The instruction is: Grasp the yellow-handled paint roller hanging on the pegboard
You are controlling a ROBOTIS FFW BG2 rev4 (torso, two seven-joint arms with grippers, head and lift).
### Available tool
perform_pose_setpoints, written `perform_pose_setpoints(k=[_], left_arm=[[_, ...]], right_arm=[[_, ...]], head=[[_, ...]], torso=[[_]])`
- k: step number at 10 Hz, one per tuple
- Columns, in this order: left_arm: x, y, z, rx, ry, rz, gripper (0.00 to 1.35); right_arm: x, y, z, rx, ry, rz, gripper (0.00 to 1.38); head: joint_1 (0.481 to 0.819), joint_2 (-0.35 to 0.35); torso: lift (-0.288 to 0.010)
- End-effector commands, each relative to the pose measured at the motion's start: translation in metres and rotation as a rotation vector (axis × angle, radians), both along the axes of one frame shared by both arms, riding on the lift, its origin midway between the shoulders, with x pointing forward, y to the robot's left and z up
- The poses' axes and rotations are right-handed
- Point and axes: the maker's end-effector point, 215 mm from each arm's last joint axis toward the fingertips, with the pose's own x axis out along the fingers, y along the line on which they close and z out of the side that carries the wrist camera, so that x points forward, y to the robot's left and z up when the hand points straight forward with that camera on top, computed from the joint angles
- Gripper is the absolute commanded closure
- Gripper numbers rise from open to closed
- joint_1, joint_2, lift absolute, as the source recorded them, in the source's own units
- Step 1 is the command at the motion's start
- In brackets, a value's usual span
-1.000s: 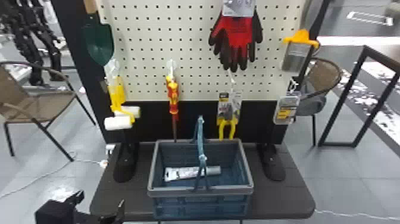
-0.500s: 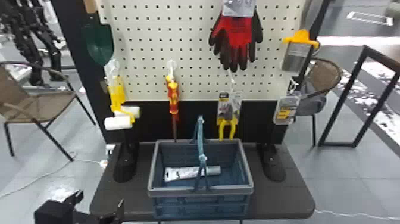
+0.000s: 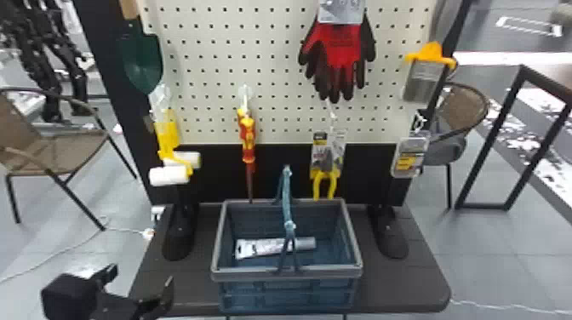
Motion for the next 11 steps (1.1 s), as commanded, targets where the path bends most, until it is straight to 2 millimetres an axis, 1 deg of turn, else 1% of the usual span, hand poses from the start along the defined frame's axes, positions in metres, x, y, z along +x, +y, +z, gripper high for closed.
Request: perform_pose_setpoints(k=[1, 4, 5, 6, 7, 10, 11], left_arm=[[0.012, 0.015, 0.015, -0.004, -0.024, 0.02, 0.17], [0.044, 0.039, 0.048, 0.019, -0.037, -0.015, 0.17], [0.053, 0.045, 0.056, 0.005, -0.05, -0.013, 0.17], [0.062, 0.047, 0.059, -0.021, -0.048, -0.016, 0.16], [0.075, 0.048, 0.065, -0.016, -0.037, -0.043, 0.16], [0.139, 0.024, 0.104, -0.013, -0.091, -0.162, 0.17], [0.155, 0.021, 0.11, 0.003, -0.089, -0.184, 0.17]], right_arm=[[-0.001, 0.0, -0.002, 0.001, 0.005, -0.001, 0.3], [0.003, 0.0, -0.002, -0.001, 0.006, 0.0, 0.3], [0.005, 0.001, -0.002, -0.002, 0.006, 0.003, 0.3], [0.005, 0.001, -0.001, -0.002, 0.005, 0.002, 0.3], [0.005, 0.001, -0.003, -0.001, 0.008, 0.002, 0.3], [0.012, 0.005, -0.001, 0.004, 0.0, 0.014, 0.3], [0.014, 0.008, -0.001, 0.008, -0.002, 0.02, 0.3]], head=[[0.549, 0.0], [0.549, 0.0], [0.549, 0.0], [0.549, 0.0], [0.549, 0.0], [0.549, 0.0], [0.549, 0.0]], torso=[[-0.1], [-0.1], [-0.1], [-0.1], [-0.1], [-0.1], [-0.1]])
